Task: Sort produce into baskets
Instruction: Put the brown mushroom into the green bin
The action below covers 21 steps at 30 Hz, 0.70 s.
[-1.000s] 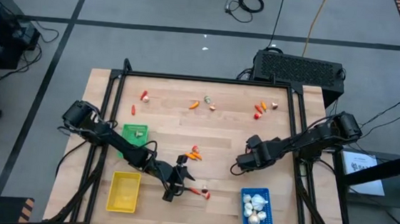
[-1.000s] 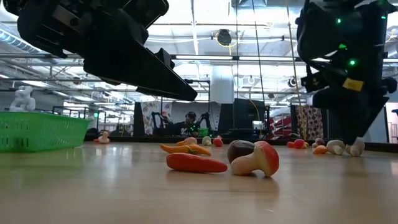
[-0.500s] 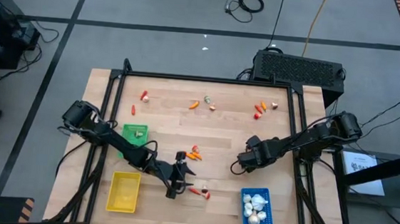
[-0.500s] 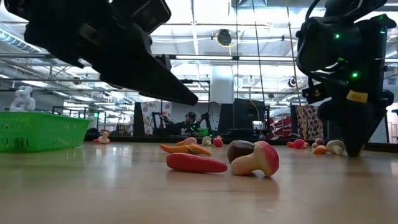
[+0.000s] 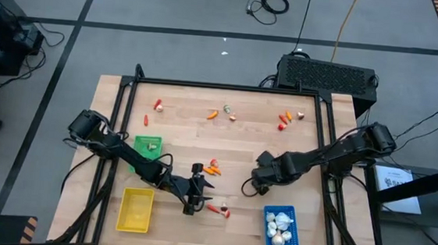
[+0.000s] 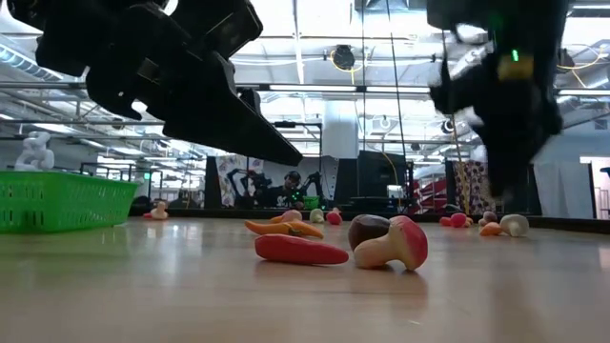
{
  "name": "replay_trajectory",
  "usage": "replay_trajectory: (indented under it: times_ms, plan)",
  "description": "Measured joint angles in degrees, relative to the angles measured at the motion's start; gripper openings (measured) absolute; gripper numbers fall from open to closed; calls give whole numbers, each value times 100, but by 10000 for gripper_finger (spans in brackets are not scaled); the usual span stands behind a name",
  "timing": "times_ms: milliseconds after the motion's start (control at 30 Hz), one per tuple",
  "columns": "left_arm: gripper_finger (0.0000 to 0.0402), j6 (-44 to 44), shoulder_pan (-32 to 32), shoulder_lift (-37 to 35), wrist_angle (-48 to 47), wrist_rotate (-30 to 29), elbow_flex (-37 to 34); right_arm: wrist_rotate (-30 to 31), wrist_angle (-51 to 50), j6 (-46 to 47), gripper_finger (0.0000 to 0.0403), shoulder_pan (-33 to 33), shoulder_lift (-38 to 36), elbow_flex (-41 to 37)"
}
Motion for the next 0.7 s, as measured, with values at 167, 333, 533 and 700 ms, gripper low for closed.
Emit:
replay_trajectory:
  times_ms: [167,333,533,700]
  plan:
    - [192,845,-4,0,376,-211,0,155,1820,-1470,99,331,-2,360]
    - [192,1787,-2,-2,1070,-315,4,-291,3383,-2896,100,495,-2,366]
    - [192,2560,-4,-4,1452,-299,26,-370,3440,-3027,100,486,-2,366]
    - [192,2686,44,-4,1542,-162,162,-372,3458,-3051,100,480,-2,364]
